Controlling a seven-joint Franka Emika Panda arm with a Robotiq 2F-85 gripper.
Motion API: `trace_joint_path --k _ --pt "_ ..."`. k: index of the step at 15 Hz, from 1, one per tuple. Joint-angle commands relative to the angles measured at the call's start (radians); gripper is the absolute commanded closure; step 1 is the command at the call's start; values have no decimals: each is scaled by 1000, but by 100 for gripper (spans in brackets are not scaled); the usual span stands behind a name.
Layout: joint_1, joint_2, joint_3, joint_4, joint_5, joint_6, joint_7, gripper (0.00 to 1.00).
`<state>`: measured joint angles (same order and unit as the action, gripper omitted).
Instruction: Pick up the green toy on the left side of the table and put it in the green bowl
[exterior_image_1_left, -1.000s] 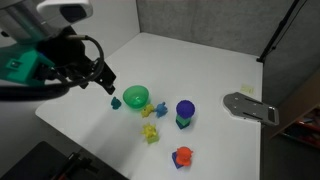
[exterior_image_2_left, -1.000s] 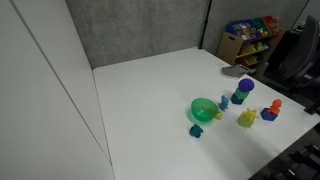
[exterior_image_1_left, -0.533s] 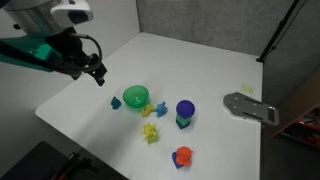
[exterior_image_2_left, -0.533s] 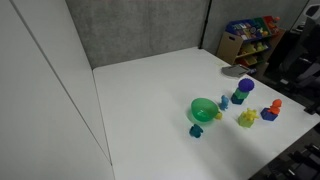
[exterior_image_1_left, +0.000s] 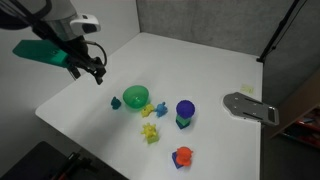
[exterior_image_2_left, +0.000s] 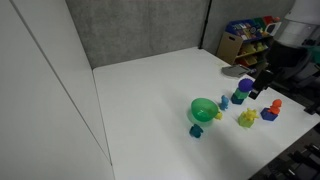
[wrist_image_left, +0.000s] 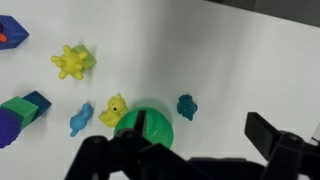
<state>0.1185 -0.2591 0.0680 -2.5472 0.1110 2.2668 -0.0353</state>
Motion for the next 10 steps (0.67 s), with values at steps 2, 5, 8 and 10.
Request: trace_joint_path --k 2,5,8,10 --pt "21 137 38 41 42 93 49 0" --pt "44 209 67 22 58 211 60 0" --pt "63 286 96 12 44 329 88 0" --pt "74 346 109 14 25 405 110 0"
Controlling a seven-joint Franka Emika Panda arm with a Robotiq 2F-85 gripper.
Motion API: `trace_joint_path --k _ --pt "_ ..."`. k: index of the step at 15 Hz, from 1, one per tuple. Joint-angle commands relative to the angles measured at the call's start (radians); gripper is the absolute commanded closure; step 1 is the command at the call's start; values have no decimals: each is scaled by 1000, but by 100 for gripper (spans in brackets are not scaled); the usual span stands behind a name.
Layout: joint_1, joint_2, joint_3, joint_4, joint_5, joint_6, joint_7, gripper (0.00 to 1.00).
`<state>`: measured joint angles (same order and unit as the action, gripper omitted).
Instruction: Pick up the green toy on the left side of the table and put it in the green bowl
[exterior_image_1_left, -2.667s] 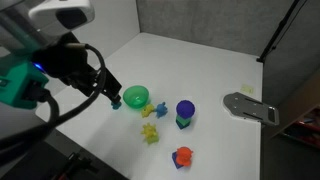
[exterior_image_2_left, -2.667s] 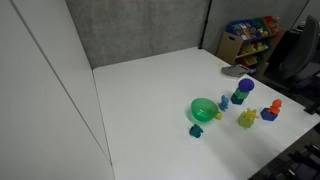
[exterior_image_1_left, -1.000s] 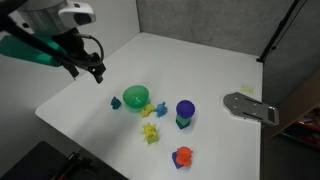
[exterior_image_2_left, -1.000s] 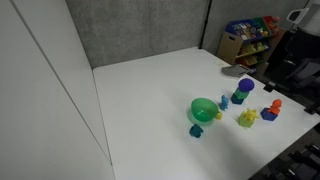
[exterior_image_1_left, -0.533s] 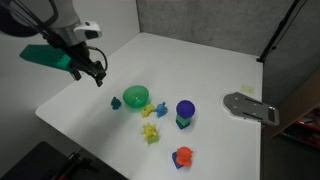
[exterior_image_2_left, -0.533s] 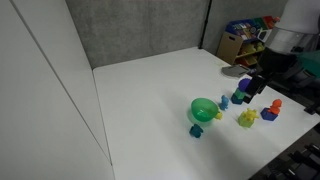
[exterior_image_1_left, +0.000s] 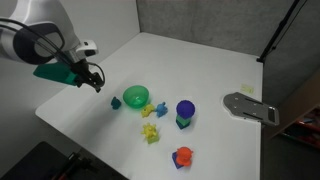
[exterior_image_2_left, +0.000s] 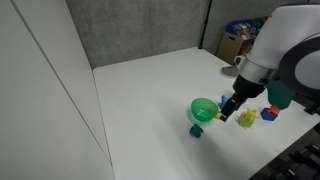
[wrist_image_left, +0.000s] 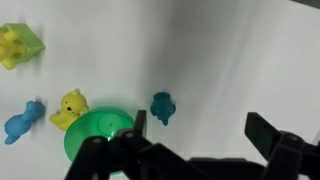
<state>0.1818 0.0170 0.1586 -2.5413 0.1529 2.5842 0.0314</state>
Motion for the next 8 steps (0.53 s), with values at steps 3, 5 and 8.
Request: trace_joint_path --k 3,5,8 --pt "27 152 17 14 -71 192 92 0" --pt "45 209 -3 26 -130 252 142 0" --pt "78 283 -42 60 -198 292 205 0"
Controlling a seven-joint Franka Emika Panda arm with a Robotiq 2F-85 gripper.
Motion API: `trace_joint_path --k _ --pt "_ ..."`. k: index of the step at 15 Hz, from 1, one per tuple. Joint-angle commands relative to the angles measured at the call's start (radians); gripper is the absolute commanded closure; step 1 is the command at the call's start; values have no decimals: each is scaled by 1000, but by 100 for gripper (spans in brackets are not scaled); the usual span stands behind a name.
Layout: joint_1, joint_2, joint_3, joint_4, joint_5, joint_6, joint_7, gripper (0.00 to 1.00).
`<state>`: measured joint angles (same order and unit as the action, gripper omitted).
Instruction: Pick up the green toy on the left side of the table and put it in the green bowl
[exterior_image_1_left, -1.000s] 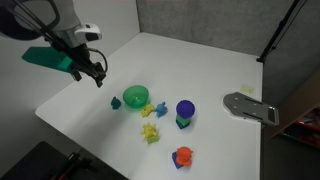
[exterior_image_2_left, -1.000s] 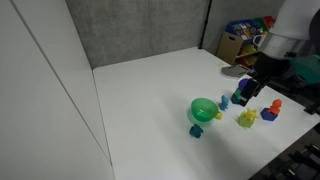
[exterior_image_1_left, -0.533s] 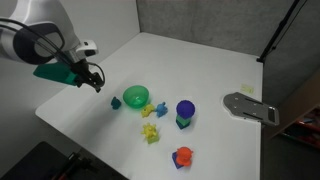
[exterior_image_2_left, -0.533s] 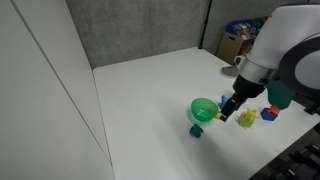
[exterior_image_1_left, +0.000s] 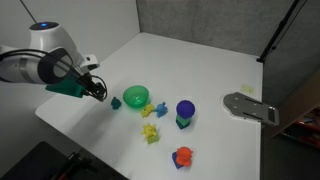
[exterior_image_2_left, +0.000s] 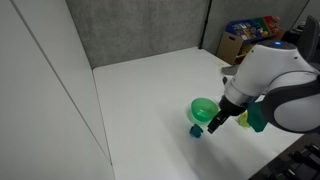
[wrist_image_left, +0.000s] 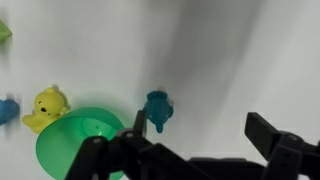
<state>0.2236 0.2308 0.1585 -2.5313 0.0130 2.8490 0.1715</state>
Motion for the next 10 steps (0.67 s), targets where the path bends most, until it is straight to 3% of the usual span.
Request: trace_joint_path --k 1,10 --pt "48 89 -55 64 -70 29 78 0" --pt "161 257 -188 265 -151 -82 155 0"
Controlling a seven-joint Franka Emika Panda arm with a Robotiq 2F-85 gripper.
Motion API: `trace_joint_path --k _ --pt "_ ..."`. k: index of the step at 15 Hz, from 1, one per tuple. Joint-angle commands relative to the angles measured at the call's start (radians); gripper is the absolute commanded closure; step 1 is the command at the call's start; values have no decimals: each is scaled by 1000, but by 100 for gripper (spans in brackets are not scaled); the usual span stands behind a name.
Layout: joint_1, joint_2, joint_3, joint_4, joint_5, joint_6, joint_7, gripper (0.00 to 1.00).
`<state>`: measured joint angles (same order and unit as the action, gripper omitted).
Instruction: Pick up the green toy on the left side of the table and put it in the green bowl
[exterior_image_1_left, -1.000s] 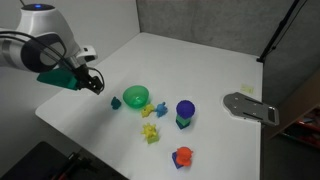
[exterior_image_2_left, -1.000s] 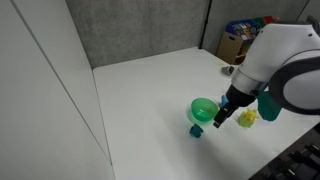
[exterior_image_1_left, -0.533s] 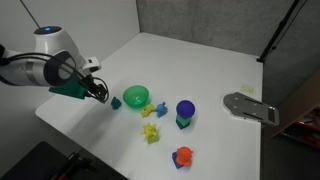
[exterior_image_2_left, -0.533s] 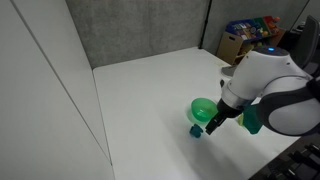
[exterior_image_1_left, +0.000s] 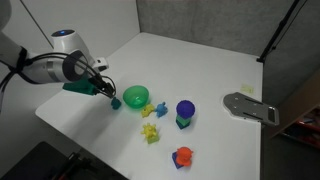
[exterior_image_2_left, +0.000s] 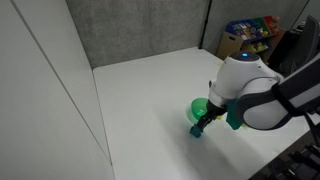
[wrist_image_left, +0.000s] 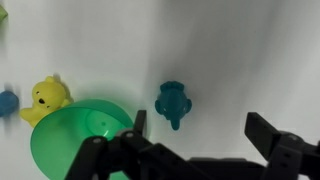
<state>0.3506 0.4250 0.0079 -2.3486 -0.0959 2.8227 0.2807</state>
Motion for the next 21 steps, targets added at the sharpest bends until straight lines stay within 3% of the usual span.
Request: trace_joint_path --k 1,9,17,18,19,21 --pt "38 84 -40 102 -45 -68 47 0" --pt "72 224 -50 231 -39 -82 43 0" --pt "58 292 -75 284 -26 -93 24 0" --pt "55 298 -73 286 -25 -92 20 8" --pt "54 301 -71 287 -24 -92 17 26" --pt "53 305 -68 285 -25 -87 13 47"
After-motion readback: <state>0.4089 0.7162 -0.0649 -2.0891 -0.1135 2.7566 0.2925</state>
